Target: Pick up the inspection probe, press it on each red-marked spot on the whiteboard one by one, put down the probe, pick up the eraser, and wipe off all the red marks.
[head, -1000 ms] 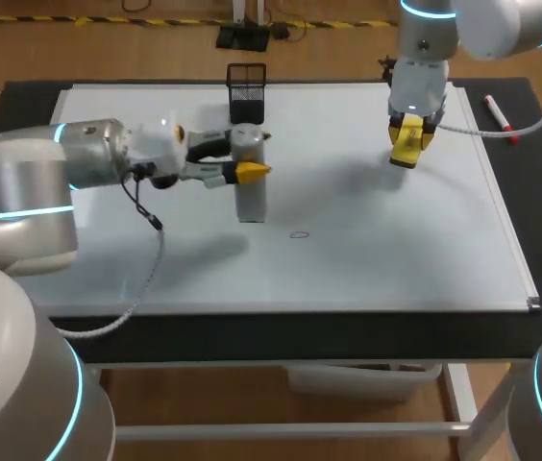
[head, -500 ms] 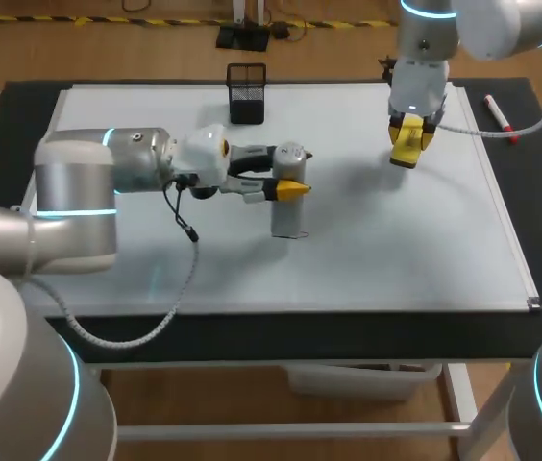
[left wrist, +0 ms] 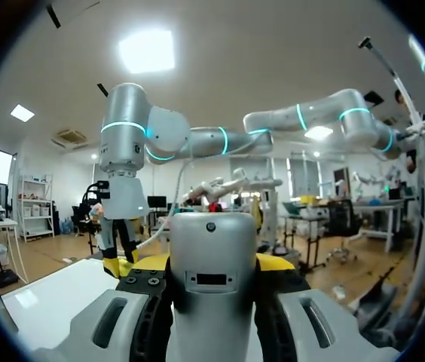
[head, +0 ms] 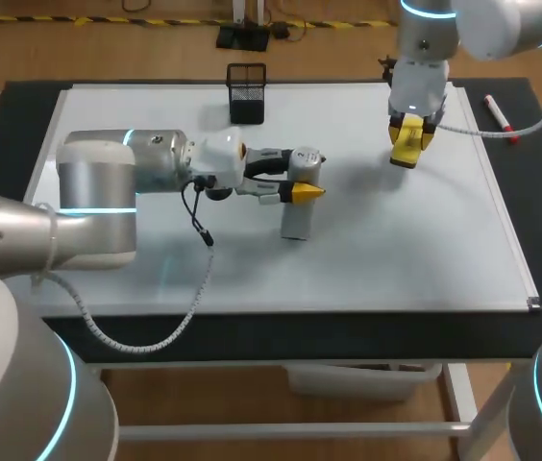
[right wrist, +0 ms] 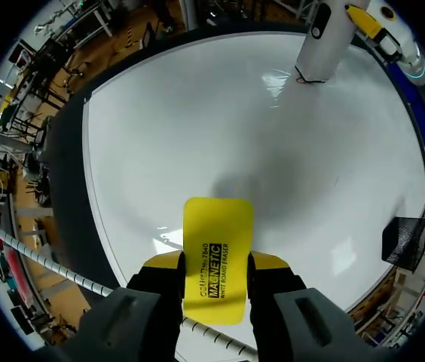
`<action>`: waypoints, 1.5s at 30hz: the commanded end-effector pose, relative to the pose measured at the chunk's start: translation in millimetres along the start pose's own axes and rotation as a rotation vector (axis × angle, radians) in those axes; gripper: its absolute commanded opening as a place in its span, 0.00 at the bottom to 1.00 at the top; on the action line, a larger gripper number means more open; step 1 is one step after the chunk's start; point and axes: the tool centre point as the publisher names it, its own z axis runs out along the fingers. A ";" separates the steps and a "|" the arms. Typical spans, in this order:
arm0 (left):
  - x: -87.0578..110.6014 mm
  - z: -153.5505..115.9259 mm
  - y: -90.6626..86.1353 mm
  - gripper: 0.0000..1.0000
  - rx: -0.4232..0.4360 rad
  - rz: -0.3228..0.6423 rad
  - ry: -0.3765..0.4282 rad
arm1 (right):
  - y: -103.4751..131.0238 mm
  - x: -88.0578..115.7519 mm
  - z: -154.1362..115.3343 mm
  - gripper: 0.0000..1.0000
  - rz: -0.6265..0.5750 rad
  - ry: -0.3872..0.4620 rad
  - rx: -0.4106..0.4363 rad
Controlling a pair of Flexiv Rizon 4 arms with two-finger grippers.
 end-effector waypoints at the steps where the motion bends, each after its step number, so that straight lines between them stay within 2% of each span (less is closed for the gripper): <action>1: -3.1 4.5 4.6 0.00 0.003 -0.002 -0.002 | -1.0 0.0 -0.9 0.00 -0.002 0.004 0.001; 11: -5.1 5.0 11.3 0.00 -0.002 -0.009 -0.005 | -1.0 0.0 -0.9 0.00 -0.002 0.004 0.001; 21: -6.5 3.4 16.0 0.00 -0.053 0.009 -0.002 | -1.0 0.0 -0.9 0.00 -0.002 0.004 0.001; 42: -6.0 0.5 16.8 0.00 -0.070 0.016 0.000 | -1.0 0.0 -0.9 0.00 -0.002 0.004 0.001; 45: -5.0 1.9 12.0 0.00 -0.065 0.019 0.001 | -1.0 0.0 -0.9 0.00 -0.002 0.004 0.001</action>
